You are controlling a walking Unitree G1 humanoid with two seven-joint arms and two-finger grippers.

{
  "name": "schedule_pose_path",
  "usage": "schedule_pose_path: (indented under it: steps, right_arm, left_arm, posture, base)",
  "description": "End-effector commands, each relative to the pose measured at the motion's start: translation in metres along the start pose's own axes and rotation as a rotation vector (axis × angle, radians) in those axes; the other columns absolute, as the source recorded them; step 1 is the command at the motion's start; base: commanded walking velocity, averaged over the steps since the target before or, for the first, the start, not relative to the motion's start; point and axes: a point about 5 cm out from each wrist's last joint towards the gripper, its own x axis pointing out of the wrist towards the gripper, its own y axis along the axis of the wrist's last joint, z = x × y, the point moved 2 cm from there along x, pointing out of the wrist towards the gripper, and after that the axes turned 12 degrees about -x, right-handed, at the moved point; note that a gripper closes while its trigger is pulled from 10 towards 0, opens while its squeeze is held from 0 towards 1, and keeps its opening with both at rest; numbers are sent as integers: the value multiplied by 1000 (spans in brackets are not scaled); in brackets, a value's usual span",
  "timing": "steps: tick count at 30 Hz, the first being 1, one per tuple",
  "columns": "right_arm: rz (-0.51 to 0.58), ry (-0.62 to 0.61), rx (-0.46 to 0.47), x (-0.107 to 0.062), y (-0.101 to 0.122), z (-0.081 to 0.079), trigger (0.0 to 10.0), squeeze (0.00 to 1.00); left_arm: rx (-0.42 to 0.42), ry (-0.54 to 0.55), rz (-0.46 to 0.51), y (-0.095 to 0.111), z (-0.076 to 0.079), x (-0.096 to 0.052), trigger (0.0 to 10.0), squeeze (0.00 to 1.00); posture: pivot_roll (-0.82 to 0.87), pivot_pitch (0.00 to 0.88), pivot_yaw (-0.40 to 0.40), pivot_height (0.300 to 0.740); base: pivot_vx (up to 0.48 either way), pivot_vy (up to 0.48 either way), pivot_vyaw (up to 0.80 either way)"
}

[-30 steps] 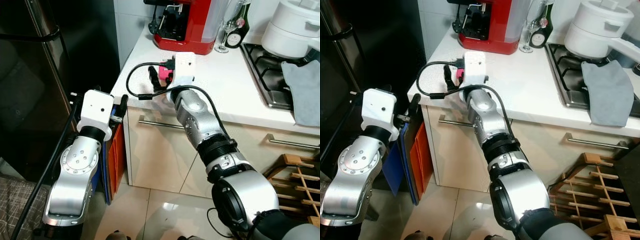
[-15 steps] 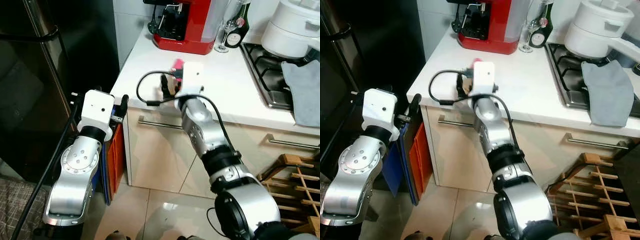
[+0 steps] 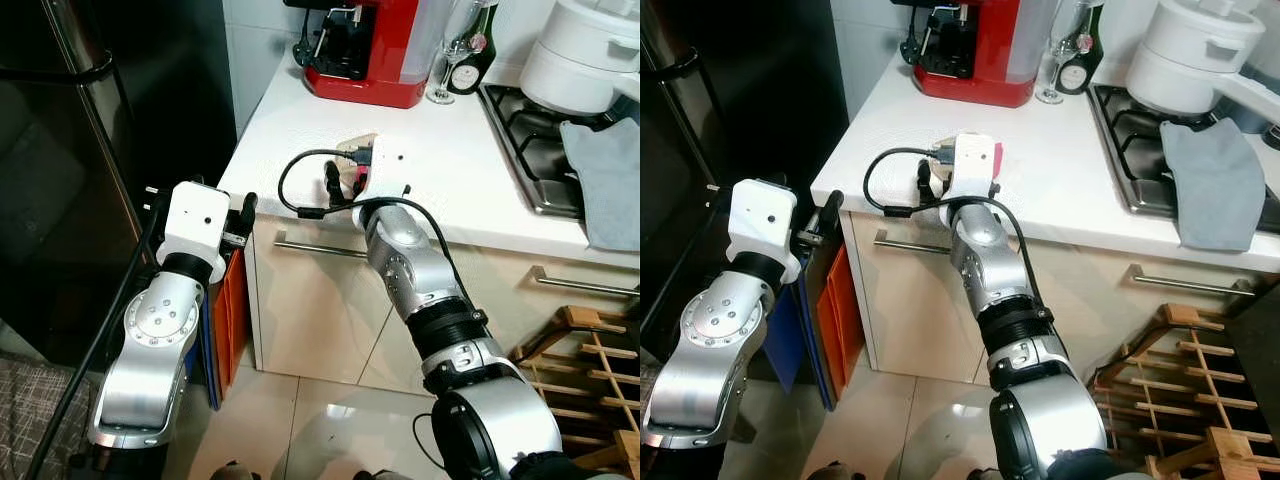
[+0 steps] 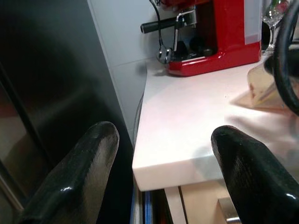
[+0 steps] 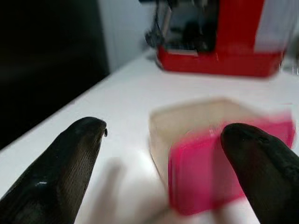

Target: Restocking fridge

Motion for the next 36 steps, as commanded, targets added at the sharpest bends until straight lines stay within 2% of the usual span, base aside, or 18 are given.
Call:
schedule_pose_path:
  steps: [1,3,4,5,9,13,14,16,17,18,19,22,24,26,29,34,35,36]
  right_arm:
    - [0,7,7,-3,-4,-5,10000,0]
    - [2,-26,-58,-1,-9,9,10000,0]
    - [17,-35,-75,0,-9,14,39,0]
    - [22,-38,-86,0,-10,18,0,0]
    - [-33,-60,-42,1,-22,32,0,0]
    - [-24,-84,-72,2,-22,45,0,0]
    - [-13,-127,-139,3,-21,62,0,0]
    - [-11,-142,-160,3,-21,69,0,0]
    - [-14,-204,-257,2,-21,90,0,0]
    - [-14,-229,-295,1,-21,99,0,0]
    - [-14,-229,-295,1,-21,99,0,0]
    - [-20,-329,-386,-7,-18,137,0,0]
    - [-11,-354,-397,-11,-14,152,0,0]
    - [13,-345,-392,-11,-11,151,0,0]
    - [96,-294,-368,-9,-1,137,0,0]
    - [226,-286,-409,-11,18,127,0,0]
    - [242,-299,-415,-13,19,128,8471,0]
    - [258,-325,-394,-18,16,130,10000,553]
  left_arm:
    - [3,-11,9,2,1,3,10000,0]
    - [2,-17,10,1,1,6,10000,0]
    - [1,-21,10,1,2,7,10000,0]
    - [-1,-22,10,0,2,9,10000,0]
    - [-13,-36,26,2,6,17,10000,0]
    - [-24,-70,42,6,12,26,10000,0]
    - [-20,-102,56,9,18,34,10000,0]
    - [-18,-112,62,10,19,37,10000,0]
    - [-21,-118,75,14,20,43,10000,0]
    - [-27,-116,80,15,20,45,10000,0]
    - [-27,-116,80,15,20,45,10000,0]
    - [-57,-118,80,15,21,52,10000,0]
    - [-75,-114,88,16,23,56,10000,0]
    - [-77,-113,92,17,23,56,10000,0]
    - [-75,-101,95,15,21,58,10000,0]
    - [-37,-97,99,13,21,62,10000,0]
    - [-34,-93,99,13,20,63,10000,0]
    - [-28,-95,99,13,19,64,10000,0]
  posture:
    - [207,0,-56,740]
    - [198,0,-58,740]
    - [194,0,-61,740]
    - [194,0,-63,740]
    - [190,0,-73,740]
    - [174,0,-72,740]
    - [158,0,-71,740]
    - [158,0,-71,740]
    - [141,0,-69,740]
    - [141,0,-69,740]
    - [141,0,-69,740]
    - [108,0,-77,740]
    - [101,0,-78,740]
    - [99,0,-83,740]
    - [94,0,-96,740]
    - [98,0,-102,740]
    - [97,0,-102,740]
    - [92,0,-96,740]
  base:
    - [0,0,0]
    - [0,0,0]
    - [0,0,0]
    - [0,0,0]
    - [0,0,0]
    - [0,0,0]
    - [0,0,0]
    - [0,0,0]
    - [0,0,0]
    - [0,0,0]
    - [0,0,0]
    - [0,0,0]
    - [0,0,0]
    - [0,0,0]
    - [0,0,0]
    - [0,0,0]
    - [0,0,0]
    - [0,0,0]
